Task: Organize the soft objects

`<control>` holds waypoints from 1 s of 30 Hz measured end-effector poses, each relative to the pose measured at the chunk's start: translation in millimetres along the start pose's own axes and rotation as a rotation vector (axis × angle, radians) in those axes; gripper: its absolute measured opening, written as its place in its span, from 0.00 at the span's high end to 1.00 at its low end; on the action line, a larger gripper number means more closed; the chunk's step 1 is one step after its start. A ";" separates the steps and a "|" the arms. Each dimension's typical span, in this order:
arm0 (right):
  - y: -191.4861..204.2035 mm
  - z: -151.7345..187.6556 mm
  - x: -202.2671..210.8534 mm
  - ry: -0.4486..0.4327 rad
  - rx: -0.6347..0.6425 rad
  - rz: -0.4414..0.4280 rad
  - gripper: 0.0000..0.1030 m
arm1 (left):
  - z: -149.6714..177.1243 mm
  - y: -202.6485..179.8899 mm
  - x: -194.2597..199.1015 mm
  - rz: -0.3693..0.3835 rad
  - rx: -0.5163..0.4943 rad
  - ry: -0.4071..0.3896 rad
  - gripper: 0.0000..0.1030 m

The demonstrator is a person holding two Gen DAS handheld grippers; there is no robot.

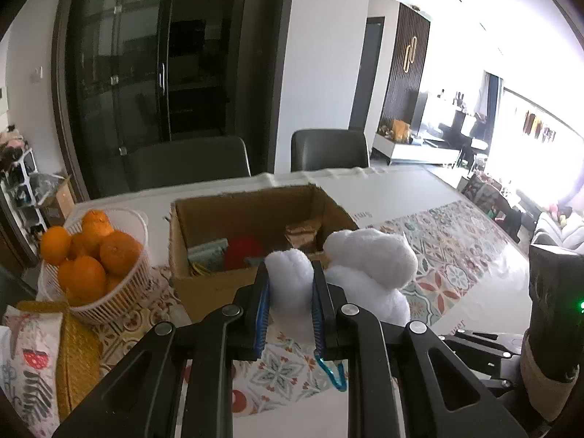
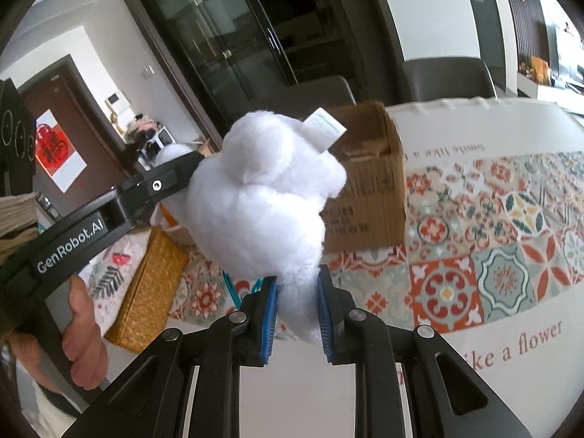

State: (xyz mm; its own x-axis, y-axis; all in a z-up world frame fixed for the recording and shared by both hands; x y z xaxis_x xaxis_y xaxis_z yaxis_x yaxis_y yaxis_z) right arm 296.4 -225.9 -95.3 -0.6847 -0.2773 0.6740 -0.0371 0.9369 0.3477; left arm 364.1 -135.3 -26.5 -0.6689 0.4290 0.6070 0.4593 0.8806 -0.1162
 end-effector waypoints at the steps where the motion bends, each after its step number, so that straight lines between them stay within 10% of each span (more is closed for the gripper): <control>1: 0.4 -2.5 -0.4 -0.010 0.001 0.000 0.79 | -2.2 1.1 2.0 -0.004 -0.003 -0.008 0.80; 30: 5.5 -115.7 -53.5 -0.048 0.158 0.025 0.79 | -85.1 50.5 -42.8 -0.076 0.006 -0.095 0.80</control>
State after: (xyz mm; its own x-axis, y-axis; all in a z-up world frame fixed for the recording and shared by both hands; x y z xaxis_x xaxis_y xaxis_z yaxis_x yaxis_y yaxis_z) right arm 417.0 -230.6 -54.1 -0.7209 -0.2467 0.6476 -0.1314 0.9662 0.2217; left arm 465.7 -126.2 8.5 -0.7539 0.3780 0.5374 0.4023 0.9123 -0.0773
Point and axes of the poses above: each gripper's, at about its wrist camera, not at the fingertips, and x roughly against the way its jaws point, y to its left, z to its underside, the point moved 10 cm from there along -x, roughly the way its jaws point
